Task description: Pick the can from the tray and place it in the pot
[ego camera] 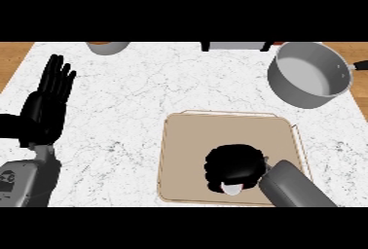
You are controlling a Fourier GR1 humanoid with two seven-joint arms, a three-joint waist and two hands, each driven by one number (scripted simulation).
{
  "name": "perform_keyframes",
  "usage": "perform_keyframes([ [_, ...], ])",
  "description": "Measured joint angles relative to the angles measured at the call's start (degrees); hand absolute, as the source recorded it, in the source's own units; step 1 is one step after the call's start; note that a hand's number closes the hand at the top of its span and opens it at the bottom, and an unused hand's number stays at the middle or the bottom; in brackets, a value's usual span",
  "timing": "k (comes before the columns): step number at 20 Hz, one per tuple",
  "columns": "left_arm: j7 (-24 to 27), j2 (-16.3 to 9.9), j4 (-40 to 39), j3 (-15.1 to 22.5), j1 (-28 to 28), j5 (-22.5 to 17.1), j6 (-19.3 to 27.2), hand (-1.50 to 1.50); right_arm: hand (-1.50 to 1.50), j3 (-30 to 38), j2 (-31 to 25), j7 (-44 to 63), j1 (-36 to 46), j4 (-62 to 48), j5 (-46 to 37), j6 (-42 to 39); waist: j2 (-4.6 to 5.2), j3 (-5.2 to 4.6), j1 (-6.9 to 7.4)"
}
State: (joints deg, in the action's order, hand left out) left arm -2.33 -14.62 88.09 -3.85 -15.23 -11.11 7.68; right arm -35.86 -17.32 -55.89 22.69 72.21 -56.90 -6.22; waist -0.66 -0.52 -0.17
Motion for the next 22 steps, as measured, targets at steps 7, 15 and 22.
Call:
perform_keyframes([
  [7,-0.29,-0.21,0.73,-0.72,1.06,0.11,0.46,0.00,1.50,4.78,4.43,23.16,-7.89,5.56,-5.89,2.67,-0.69,-0.23,-1.88],
  [15,0.75,-0.11,0.29,-1.31,1.78,0.00,0.05,0.00,1.50,10.15,9.23,43.79,-18.00,22.78,-8.32,4.32,-0.15,0.26,-2.28],
  [22,-0.32,0.16,0.59,-0.91,0.85,0.45,0.31,0.00,1.50,21.06,9.43,53.25,-20.36,39.15,-5.42,4.61,0.27,0.46,-1.50],
])
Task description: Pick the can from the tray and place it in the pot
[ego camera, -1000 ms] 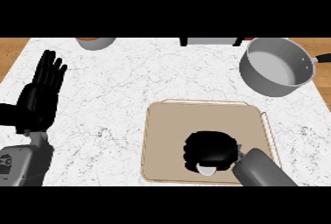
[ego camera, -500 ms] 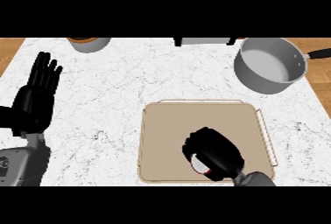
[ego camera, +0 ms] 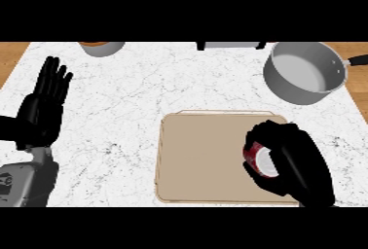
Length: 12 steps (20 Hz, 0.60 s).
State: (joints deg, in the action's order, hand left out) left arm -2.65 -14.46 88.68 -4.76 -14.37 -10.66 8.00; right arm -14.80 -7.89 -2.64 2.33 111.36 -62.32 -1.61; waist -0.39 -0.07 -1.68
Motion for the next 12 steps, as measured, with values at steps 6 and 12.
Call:
perform_keyframes([
  [6,1.30,0.73,-0.94,0.32,-0.36,0.65,-0.25,0.00,1.50,14.50,-2.83,2.45,3.53,4.64,7.34,-0.66,0.29,0.05,0.90],
  [12,1.06,0.96,-1.98,0.23,-1.68,0.78,-0.92,0.00,1.50,28.90,-10.89,-0.62,9.21,-4.53,15.79,-3.56,0.43,0.07,1.50],
])
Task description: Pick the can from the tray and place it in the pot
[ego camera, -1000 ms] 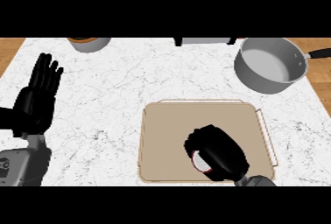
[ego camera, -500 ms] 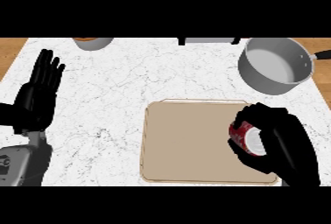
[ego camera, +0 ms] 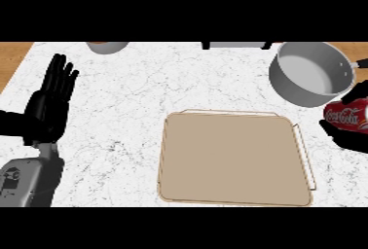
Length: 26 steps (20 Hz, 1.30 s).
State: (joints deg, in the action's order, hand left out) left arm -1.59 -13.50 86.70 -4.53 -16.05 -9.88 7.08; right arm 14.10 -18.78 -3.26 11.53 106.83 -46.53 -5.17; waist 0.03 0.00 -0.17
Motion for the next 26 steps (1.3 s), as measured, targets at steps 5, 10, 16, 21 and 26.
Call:
perform_keyframes([
  [5,-1.01,0.41,1.83,0.52,0.83,0.37,-0.03,0.00,1.50,6.93,-7.31,-5.96,6.79,-16.26,2.76,0.35,0.11,0.04,0.65],
  [10,0.07,1.50,1.10,0.88,0.33,1.17,0.24,0.00,1.50,11.49,-13.31,-14.46,13.45,-34.18,4.89,2.95,0.28,0.06,1.03],
  [16,-0.83,1.73,0.40,0.95,-1.94,1.57,0.30,0.00,1.50,13.48,-18.63,-26.81,21.52,-56.86,4.74,8.48,0.55,0.12,1.70],
  [21,-0.54,1.46,0.07,0.63,-1.97,1.22,-0.79,0.00,1.50,14.01,-21.26,-33.62,27.50,-72.20,3.05,13.97,0.83,0.17,2.45],
  [26,-0.77,1.78,0.54,0.93,-2.50,1.11,-1.15,0.00,1.50,13.05,-23.02,-35.51,31.54,-82.57,0.02,17.81,1.15,0.22,3.22],
])
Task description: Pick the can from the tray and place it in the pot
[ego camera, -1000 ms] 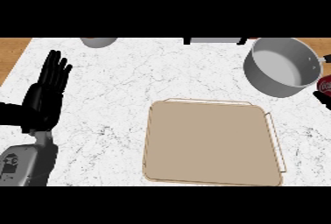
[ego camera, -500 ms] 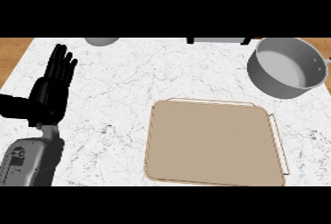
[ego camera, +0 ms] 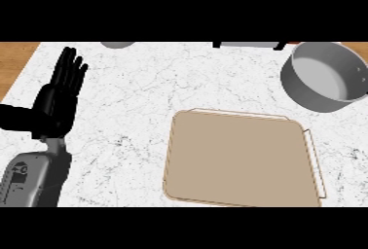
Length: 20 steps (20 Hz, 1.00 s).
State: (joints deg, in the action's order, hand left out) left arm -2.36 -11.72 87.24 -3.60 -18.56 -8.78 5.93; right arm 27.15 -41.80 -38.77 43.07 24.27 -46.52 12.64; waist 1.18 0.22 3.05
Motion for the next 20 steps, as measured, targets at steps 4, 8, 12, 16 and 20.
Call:
perform_keyframes([
  [4,-0.27,0.62,0.75,0.74,0.39,0.15,0.01,0.00,-1.50,-0.33,-0.28,1.68,1.77,-6.53,-0.77,-3.51,0.27,0.07,0.77],
  [8,0.53,0.99,0.43,0.83,0.57,0.26,-0.06,0.00,-1.50,-0.67,-1.02,0.27,3.01,-10.60,-1.03,-8.65,0.41,-0.08,1.04],
  [12,0.42,0.46,-0.31,0.31,0.18,0.07,-0.51,0.00,-1.50,-0.75,-1.12,-3.42,4.32,-12.29,-0.96,-11.69,0.37,-0.14,0.86],
  [16,0.43,0.49,-0.52,0.08,0.03,0.21,-0.30,0.00,-1.50,2.27,-0.43,-7.48,5.81,-13.38,2.46,-14.42,0.36,0.05,0.62],
  [20,0.38,0.57,0.02,0.01,0.50,0.21,-0.24,0.00,-1.50,6.39,-0.72,-7.42,7.24,-15.33,6.85,-18.36,0.20,0.07,0.36],
])
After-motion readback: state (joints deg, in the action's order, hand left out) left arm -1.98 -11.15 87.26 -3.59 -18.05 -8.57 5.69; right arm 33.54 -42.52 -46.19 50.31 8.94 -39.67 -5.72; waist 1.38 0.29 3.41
